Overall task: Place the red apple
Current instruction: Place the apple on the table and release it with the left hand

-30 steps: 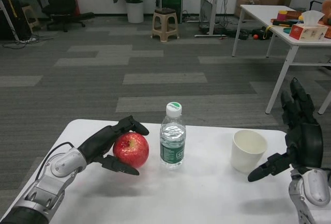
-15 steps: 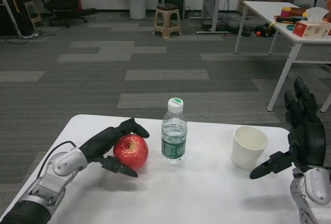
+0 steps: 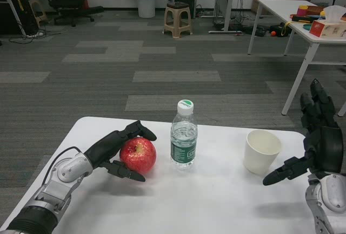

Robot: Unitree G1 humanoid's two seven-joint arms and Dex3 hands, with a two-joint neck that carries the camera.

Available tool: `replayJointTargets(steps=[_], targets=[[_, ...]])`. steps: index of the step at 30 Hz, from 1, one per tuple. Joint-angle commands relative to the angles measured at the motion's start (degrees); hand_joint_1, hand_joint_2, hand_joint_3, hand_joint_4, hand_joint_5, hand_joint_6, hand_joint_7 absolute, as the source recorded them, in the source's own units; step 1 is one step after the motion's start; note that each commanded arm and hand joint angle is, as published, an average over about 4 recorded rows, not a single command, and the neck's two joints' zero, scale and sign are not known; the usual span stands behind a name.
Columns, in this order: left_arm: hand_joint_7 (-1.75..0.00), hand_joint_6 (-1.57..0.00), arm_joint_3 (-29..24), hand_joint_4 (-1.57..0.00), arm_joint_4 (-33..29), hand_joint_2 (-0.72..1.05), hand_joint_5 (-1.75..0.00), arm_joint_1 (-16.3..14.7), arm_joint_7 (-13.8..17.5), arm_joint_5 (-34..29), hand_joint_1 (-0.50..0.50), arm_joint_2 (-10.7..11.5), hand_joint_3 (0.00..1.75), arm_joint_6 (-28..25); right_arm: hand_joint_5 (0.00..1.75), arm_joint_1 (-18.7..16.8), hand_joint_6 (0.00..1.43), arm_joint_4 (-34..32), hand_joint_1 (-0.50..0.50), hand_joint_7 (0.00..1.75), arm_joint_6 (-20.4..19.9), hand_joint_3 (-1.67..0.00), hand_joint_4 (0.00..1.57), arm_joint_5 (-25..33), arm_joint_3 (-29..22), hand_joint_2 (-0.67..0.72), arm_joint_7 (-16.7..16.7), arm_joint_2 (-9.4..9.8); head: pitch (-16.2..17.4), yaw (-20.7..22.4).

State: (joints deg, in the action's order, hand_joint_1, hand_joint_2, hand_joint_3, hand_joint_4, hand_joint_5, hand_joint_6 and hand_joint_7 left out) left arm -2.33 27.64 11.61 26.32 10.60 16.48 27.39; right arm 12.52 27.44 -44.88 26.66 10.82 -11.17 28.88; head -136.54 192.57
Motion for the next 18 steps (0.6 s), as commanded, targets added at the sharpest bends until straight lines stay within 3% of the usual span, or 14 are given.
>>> replayJointTargets(steps=[1,6,10,16,18], targets=[[-1.48,-0.88,-0.22,0.0,2.86,1.05,-1.75,-1.59,0.66,1.72,-0.44,0.39,0.13,-1.53,0.0,0.36,0.0,0.65,-0.42,0.07,-0.12,0.0,0.0,0.15,0.17,0.72,-0.17,0.39,0.02,0.17],[-1.22,-0.74,-0.57,0.0,3.12,1.05,-1.75,-1.59,0.57,1.61,-0.43,0.39,0.09,-1.25,0.0,0.45,0.0,0.69,-0.42,0.05,-0.12,0.0,0.0,0.15,0.17,0.72,-0.17,0.39,-0.07,0.36],[-0.93,-0.57,-0.79,0.0,3.12,1.05,-1.49,-1.59,0.57,1.61,-0.43,0.39,0.09,-1.07,0.0,0.49,0.0,0.69,-0.42,0.03,-0.12,0.0,0.0,0.15,0.17,0.72,-0.17,0.39,-0.03,0.44],[-0.75,-0.55,-1.01,0.0,3.08,1.05,-1.1,-1.59,0.44,1.61,-0.43,0.39,0.09,-0.32,0.0,0.4,0.0,0.69,-0.42,0.07,-0.12,0.0,0.0,0.15,0.21,0.72,-0.17,0.35,-0.06,0.73],[-0.72,-0.55,-1.1,0.0,3.08,1.05,-1.05,-1.59,0.35,1.61,-0.43,0.39,0.09,-0.15,0.0,0.4,0.0,0.65,-0.42,0.07,-0.12,0.0,0.0,0.15,0.21,0.72,-0.17,0.39,-0.07,0.78]])
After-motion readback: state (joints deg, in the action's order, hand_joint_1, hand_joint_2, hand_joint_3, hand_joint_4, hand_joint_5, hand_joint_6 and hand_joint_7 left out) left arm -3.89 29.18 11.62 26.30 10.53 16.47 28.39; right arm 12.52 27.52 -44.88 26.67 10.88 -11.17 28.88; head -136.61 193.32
